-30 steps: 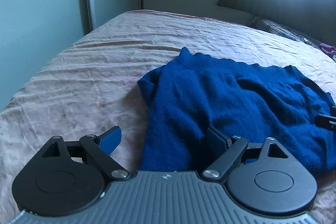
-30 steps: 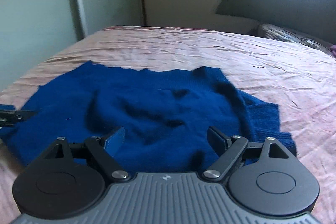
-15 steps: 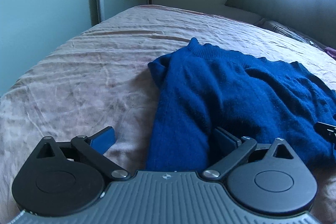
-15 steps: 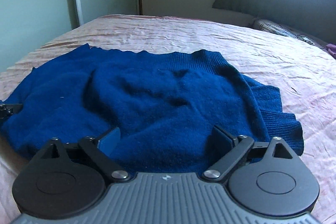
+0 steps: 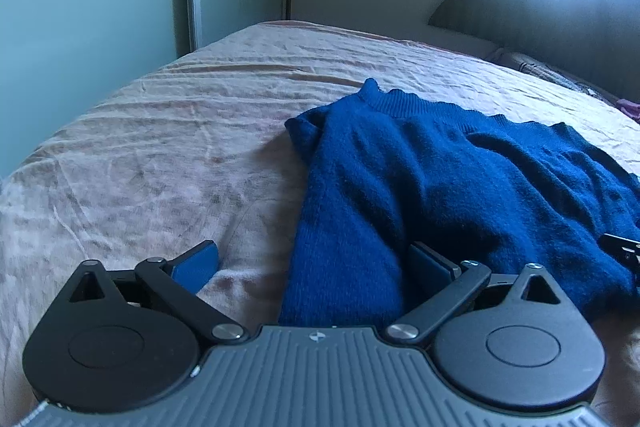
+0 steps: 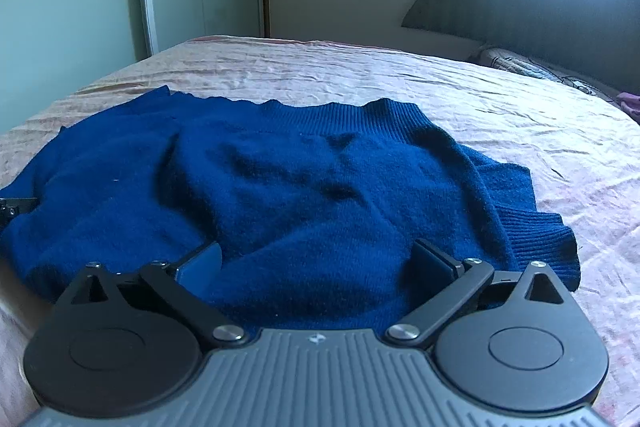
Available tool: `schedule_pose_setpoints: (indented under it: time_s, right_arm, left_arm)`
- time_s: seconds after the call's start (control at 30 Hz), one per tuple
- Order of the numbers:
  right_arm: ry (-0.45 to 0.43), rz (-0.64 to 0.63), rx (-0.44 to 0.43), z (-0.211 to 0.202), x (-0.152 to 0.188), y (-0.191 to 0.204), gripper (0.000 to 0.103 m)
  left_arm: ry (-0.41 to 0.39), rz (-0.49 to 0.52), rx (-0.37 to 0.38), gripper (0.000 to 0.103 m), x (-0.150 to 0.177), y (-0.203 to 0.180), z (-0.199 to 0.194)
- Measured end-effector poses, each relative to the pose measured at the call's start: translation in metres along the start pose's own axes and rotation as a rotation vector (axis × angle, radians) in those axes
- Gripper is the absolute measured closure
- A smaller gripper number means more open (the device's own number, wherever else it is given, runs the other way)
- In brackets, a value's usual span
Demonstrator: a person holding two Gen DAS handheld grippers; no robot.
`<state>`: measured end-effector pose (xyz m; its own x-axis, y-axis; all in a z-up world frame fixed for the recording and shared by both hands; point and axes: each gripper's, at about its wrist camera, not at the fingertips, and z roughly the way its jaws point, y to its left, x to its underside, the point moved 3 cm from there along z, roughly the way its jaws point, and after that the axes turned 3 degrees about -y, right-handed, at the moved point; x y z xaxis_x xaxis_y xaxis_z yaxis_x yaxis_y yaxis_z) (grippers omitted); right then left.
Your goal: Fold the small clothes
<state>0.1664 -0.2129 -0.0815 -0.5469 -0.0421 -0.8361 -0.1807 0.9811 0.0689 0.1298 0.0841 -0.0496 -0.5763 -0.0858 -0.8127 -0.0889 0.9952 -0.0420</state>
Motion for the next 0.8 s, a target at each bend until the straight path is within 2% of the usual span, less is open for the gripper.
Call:
schedule_pose_setpoints:
  time_s: [0.23, 0.47, 0.8]
  right_arm:
    - [0.0, 0.001, 0.002, 0.0008, 0.0, 0.0004, 0.0]
    - [-0.005, 0.005, 0.001, 0.0006, 0.0003, -0.0001, 0.0]
    - [0.005, 0.013, 0.009, -0.0004, 0.0002, 0.0009, 0.0]
  left_arm:
    - [-0.004, -0.029, 0.019, 0.0, 0.001, 0.0018, -0.0031]
    - [-0.014, -0.022, 0.007, 0.0, 0.0023, -0.0002, -0.0043]
    - [-0.019, -0.064, 0.027, 0.001, 0.0008, 0.0071, -0.0077]
